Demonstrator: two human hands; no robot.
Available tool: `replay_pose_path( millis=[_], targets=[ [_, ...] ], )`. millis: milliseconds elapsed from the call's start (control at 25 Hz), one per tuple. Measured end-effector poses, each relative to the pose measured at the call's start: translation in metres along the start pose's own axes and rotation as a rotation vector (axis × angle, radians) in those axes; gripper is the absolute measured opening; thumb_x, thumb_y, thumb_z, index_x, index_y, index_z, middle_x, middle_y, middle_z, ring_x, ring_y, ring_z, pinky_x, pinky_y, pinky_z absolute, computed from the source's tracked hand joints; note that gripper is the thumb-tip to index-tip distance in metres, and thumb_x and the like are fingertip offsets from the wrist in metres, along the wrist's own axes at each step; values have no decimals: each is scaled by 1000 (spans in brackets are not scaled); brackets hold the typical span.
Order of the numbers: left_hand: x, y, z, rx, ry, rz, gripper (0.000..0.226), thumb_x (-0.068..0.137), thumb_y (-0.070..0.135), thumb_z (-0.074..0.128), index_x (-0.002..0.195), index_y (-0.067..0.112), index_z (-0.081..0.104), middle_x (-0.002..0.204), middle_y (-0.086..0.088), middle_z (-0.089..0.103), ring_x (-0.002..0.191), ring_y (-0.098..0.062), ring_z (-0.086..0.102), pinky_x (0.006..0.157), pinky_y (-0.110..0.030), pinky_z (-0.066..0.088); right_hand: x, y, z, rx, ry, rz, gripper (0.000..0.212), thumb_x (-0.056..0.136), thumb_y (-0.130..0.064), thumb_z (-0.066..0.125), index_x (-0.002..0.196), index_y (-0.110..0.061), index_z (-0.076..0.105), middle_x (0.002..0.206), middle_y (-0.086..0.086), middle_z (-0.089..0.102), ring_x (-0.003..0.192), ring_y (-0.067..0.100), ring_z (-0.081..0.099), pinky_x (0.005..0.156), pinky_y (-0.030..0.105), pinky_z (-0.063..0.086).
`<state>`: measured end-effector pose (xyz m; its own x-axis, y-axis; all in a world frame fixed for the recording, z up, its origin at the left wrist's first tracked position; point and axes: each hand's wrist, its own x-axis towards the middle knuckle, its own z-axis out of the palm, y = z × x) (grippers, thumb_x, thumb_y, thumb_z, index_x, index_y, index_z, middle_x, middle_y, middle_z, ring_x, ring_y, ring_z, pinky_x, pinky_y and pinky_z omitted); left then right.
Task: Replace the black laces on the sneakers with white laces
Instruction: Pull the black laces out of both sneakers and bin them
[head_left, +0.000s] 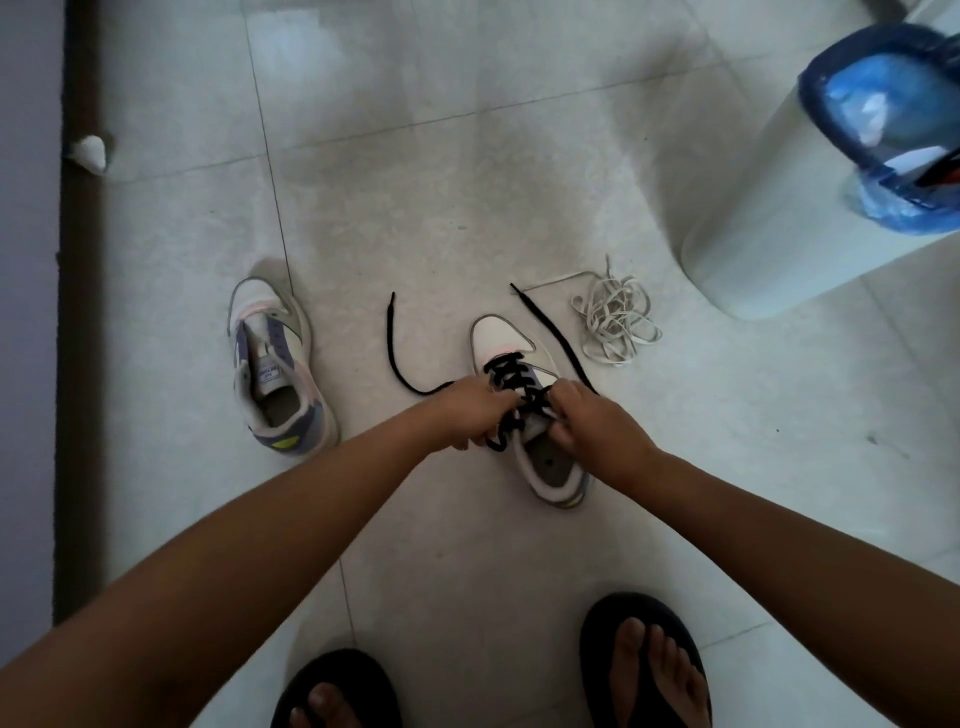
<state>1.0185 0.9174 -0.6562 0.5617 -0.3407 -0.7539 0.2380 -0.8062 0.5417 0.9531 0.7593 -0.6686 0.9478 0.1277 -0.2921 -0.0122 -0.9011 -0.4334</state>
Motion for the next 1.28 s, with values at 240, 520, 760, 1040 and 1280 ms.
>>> replay_pose_path(
  millis=[240, 520, 760, 1040, 1280],
  targets=[
    [-5, -11, -2, 270, 145, 276, 36, 100, 37, 36, 74, 15, 48, 71, -1, 53, 71, -22, 52, 55, -29, 33, -3, -5, -5, 154, 23, 6, 24, 85, -9, 55, 84, -16, 31, 82, 3, 39, 70, 24, 39, 63, 37, 31],
    [-28, -13, -2, 584, 583, 367, 35, 97, 44, 38, 116, 17, 50, 112, -4, 57, 98, -24, 59, 67, -33, 40, -6, -15, -6, 342, 158, 67, 38, 82, -5, 56, 69, -26, 26, 62, -6, 34, 54, 10, 32, 52, 23, 25],
    [-37, -5, 8, 79, 670, 243, 57, 85, 29, 60, 132, 14, 33, 127, -5, 43, 98, -24, 56, 68, -29, 41, -11, -42, -20, 219, 311, -114, 18, 82, -4, 58, 97, -4, 48, 61, 1, 45, 48, 27, 52, 46, 26, 32],
    [-61, 10, -3, 13, 834, 353, 58, 83, 10, 62, 132, 12, 32, 130, -9, 33, 98, -28, 55, 70, -26, 43, 18, -66, -49, 239, 197, 112, 36, 82, -24, 61, 100, -18, 30, 67, -5, 46, 60, 24, 46, 57, 32, 34],
    [-103, -5, -52, 41, 887, 267, 84, 61, 38, 78, 127, 28, 28, 126, 0, 30, 118, -22, 40, 95, -45, 40, -4, -56, -94, 353, 132, 135, 33, 64, -21, 65, 70, -24, 32, 56, -7, 44, 52, 11, 35, 51, 27, 30]
  ],
)
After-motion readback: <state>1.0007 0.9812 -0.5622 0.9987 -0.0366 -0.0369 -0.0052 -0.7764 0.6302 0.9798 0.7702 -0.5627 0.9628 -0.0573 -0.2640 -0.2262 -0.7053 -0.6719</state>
